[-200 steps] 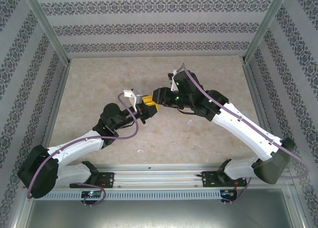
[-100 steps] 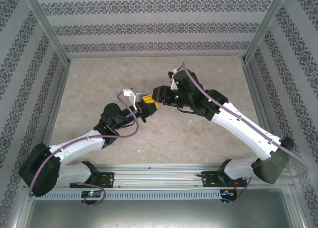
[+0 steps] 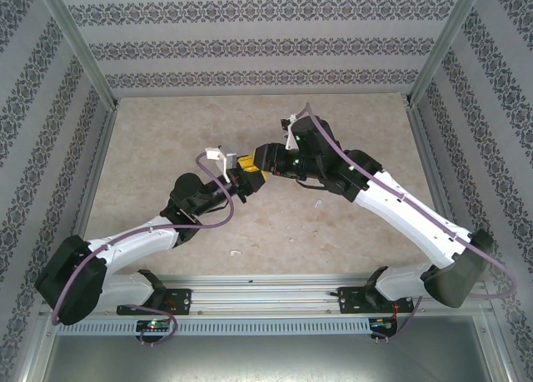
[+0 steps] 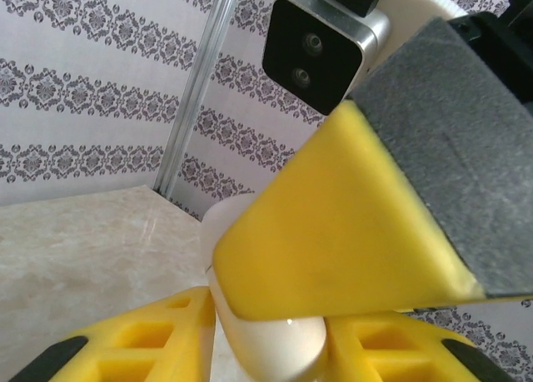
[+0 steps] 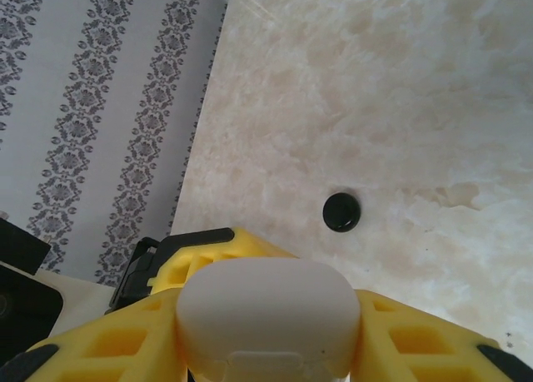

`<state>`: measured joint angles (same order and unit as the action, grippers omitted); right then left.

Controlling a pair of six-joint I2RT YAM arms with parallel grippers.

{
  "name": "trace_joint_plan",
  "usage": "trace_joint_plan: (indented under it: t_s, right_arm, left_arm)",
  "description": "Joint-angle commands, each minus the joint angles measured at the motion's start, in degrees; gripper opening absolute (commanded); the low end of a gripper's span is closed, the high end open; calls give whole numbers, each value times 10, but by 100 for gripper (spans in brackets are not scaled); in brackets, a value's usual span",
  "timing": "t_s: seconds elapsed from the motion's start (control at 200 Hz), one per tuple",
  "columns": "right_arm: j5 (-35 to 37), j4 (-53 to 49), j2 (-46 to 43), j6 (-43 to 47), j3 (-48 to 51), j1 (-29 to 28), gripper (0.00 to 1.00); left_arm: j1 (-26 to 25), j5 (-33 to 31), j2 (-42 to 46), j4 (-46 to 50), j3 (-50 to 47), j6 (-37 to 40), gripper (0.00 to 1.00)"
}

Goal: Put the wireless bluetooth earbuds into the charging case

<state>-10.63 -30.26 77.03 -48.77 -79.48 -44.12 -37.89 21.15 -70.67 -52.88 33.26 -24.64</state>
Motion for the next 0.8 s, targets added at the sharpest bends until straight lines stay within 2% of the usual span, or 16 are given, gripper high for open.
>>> trace_joint_plan:
  t_s: [0.0, 0.11, 0.235, 0.345, 0.794]
  right_arm:
    - [-49, 15, 1, -15, -2, -6, 43]
    - [-60, 15, 1, -20, -1, -4, 44]
    - [-79, 19, 5, -25, 2, -1, 45]
    - [-91, 19, 7, -20, 3, 2, 48]
    - [-98, 36, -34, -1, 4, 23, 65]
  left_arm:
    - [-6, 11, -3, -61, 18, -12, 34]
    - [-5, 7, -5, -71, 17, -16, 28]
    - [-5, -1, -7, -89, 12, -24, 14]
    - [-3, -1, -7, -95, 9, -34, 6]
    - [5, 6, 15, -67, 6, -61, 3]
